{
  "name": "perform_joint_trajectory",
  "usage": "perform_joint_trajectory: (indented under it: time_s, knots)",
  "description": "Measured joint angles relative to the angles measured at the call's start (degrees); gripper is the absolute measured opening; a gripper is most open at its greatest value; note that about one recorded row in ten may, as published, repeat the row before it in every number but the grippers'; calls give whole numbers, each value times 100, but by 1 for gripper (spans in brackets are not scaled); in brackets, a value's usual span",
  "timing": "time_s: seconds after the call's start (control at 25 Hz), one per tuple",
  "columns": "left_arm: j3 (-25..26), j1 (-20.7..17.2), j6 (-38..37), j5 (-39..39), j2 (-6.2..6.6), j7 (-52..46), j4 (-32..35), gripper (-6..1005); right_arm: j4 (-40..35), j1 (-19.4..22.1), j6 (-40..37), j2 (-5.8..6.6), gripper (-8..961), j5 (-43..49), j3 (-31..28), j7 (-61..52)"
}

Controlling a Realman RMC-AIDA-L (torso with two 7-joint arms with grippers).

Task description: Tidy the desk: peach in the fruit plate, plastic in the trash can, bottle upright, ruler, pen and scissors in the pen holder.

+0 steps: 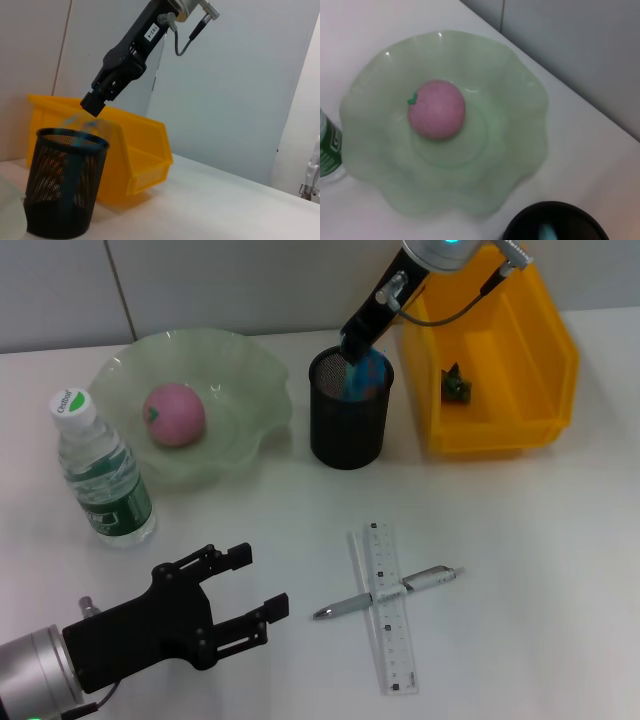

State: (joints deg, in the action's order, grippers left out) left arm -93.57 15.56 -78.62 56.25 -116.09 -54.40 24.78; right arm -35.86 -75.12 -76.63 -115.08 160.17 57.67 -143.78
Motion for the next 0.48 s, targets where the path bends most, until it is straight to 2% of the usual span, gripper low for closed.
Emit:
perform_joint_trajectory:
  time_s: [0.12, 0.32, 0.48]
  knots:
    - [3, 0, -9, 0, 21, 0, -2, 786, -13, -13, 36, -62, 96, 199, 22, -130]
    - [-15, 13, -12, 15, 50, 5, -2, 786, -192, 3, 52, -167, 295, 337, 24, -168]
    - [37, 33, -20, 126, 59, 3, -1, 785, -212, -5, 45, -179, 471, 340, 24, -168]
